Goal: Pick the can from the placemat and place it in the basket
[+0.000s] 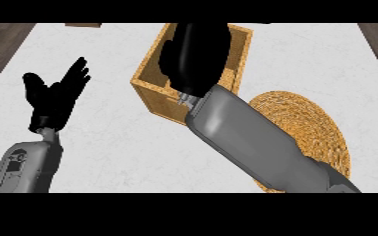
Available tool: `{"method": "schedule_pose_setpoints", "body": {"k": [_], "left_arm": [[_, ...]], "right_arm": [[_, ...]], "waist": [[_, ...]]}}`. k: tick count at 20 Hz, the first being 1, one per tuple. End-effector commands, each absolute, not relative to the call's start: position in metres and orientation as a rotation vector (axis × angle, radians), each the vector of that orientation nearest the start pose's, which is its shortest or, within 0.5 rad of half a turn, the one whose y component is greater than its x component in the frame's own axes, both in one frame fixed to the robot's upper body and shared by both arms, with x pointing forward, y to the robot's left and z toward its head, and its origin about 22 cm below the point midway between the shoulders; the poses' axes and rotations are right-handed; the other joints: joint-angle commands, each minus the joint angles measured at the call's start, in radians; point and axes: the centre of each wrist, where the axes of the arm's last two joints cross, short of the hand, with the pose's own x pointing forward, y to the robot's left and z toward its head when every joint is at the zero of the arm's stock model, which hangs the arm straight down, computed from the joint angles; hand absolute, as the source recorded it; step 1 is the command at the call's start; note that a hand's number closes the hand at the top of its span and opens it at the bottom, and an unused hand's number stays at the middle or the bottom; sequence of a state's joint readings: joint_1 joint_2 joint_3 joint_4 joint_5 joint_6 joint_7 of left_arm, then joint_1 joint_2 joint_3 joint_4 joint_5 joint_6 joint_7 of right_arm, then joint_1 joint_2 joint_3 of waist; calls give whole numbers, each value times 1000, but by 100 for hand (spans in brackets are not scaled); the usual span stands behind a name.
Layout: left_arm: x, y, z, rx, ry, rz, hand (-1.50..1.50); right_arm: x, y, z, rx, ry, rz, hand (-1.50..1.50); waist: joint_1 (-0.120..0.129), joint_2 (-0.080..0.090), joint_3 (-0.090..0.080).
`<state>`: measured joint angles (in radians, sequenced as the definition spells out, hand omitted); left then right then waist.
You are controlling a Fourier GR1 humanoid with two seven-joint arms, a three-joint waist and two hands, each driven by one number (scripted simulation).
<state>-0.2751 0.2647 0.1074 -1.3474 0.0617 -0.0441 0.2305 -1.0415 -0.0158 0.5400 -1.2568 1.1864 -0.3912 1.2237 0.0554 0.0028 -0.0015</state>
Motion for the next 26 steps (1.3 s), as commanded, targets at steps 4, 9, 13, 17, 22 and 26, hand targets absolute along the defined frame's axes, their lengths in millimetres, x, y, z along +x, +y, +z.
{"method": "schedule_pose_setpoints", "body": {"k": [4, 9, 13, 17, 22, 26], "left_arm": [[303, 318, 35, 160, -1382, -113, 0], [303, 294, 32, 164, -1383, -105, 0], [304, 307, 36, 172, -1384, -77, 0], [300, 324, 35, 194, -1357, -74, 0], [288, 330, 34, 193, -1363, -35, 0], [290, 326, 37, 245, -1375, -23, 0]], "right_arm": [[319, 28, 191, -1109, -1581, 136, -150], [327, 16, 206, -1038, -1661, -49, -150], [329, -10, 219, -955, -1682, -258, -150], [321, -41, 224, -876, -1669, -427, -150], [283, -78, 210, -811, -1630, -447, -150], [235, -106, 193, -796, -1585, -298, -150]], "waist": [[0, 2, -1], [-6, -7, 1], [-39, -15, 3], [-69, -19, 4], [-85, -24, 4], [-104, -21, 3]]}}
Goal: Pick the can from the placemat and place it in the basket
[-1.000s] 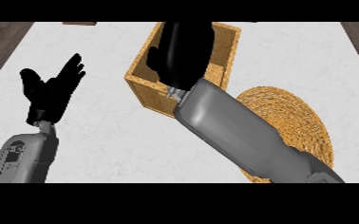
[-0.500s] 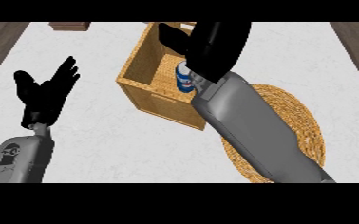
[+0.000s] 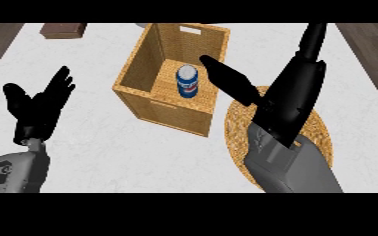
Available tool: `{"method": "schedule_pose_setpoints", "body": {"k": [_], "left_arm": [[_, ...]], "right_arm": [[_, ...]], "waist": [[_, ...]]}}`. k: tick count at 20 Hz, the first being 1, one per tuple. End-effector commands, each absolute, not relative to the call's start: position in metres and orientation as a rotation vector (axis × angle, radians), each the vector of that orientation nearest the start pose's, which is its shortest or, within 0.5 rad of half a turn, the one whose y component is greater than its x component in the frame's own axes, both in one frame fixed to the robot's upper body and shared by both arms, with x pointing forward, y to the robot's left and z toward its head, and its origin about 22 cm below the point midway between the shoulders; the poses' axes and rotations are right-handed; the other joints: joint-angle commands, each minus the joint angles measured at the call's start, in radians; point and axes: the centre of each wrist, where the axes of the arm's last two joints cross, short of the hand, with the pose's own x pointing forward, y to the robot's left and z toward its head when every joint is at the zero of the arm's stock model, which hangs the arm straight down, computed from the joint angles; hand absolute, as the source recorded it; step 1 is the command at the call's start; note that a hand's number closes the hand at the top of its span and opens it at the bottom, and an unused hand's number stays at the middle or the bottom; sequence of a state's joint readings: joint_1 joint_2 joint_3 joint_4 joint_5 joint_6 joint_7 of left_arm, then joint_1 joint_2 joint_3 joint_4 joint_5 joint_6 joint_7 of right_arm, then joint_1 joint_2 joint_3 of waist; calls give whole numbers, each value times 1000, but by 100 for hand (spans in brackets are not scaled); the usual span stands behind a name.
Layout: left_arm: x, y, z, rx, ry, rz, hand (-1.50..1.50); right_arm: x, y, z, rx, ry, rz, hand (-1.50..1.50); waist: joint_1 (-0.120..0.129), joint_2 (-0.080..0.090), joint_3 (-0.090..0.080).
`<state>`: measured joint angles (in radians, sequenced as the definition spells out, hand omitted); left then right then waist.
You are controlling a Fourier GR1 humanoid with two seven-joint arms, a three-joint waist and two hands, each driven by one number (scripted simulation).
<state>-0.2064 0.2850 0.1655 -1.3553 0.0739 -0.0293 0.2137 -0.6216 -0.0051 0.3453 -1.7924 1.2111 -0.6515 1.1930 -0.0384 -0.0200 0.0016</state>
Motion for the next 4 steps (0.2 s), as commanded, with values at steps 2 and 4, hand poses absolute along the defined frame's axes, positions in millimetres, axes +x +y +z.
{"method": "schedule_pose_setpoints", "body": {"k": [2, 4], "left_arm": [[282, 343, 29, 225, -1348, -33, 0], [284, 330, 35, 214, -1370, -37, 0]], "right_arm": [[211, -122, 185, -763, -1573, -326, -150], [179, -134, 184, -750, -1588, -257, -150]], "waist": [[-6, 6, -1], [-6, 4, -1]]}}
